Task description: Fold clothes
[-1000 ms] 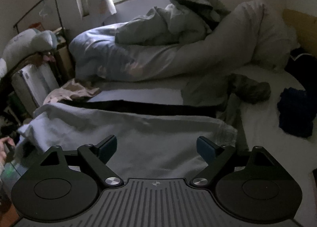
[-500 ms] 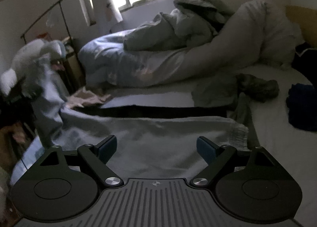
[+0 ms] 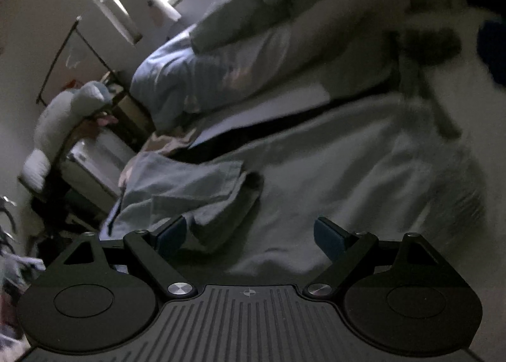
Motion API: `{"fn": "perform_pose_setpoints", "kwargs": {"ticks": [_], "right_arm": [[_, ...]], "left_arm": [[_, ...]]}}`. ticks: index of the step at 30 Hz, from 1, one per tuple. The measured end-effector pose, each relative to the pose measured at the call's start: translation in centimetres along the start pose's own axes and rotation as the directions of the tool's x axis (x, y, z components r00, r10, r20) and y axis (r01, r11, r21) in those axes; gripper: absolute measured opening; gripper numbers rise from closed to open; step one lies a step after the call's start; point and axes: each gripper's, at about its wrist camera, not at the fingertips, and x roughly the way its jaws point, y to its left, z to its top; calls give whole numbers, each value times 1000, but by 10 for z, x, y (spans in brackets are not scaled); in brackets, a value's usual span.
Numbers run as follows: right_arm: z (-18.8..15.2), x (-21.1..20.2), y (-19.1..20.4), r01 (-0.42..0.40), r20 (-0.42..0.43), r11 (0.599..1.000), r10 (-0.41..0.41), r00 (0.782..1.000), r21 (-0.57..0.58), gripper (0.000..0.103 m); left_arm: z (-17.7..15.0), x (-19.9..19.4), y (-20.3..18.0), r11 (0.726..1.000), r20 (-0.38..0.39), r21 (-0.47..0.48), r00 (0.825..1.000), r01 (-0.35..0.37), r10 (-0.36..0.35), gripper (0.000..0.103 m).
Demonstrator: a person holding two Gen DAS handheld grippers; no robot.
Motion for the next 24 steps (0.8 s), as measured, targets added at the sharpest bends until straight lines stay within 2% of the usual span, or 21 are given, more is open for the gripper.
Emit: {"fn": "perform_pose_setpoints", "kwargs": {"ticks": [3,5,7,10,13,14,16,20,21,23,24], "right_arm": [[-4,30,-10,-84,-29,988,89,996,130,90],[-7,55,-14,-142,-43,962,156,987,232,90],[-9,82,-16,-192,-55,926,221,974,326,90],[-14,121,-13,-259,-49,860,311,949,441,90],[-20,151,-14,-292,-17,777,362,932,558,90],[-20,157,-14,-291,-13,767,364,931,572,90],[-16,165,-12,-275,-21,780,346,938,562,90],[-8,181,-7,-243,-36,805,311,950,542,89],[-6,185,-5,-235,-39,810,301,953,537,87],[-2,192,-3,-218,-46,822,283,958,526,64],[0,193,-1,-205,-58,839,270,961,505,39]], "left_arm": [[-14,-19,-6,998,32,-56,999,29,-28,14],[-16,-28,-4,992,56,-113,997,61,-55,14],[-17,-38,-3,982,82,-166,993,93,-80,14],[-18,-52,-5,977,98,-183,991,108,-91,14],[-21,-58,-4,978,102,-178,991,104,-87,14],[-22,-59,-4,980,101,-174,991,101,-84,14],[-26,-62,-5,987,95,-138,993,84,-72,14],[-39,-69,-19,999,71,24,997,26,-28,14],[-42,-69,-20,999,72,27,997,25,-26,14],[-48,-71,-22,999,78,32,997,21,-24,14],[-50,-74,-23,999,89,38,996,19,-23,20]]}}
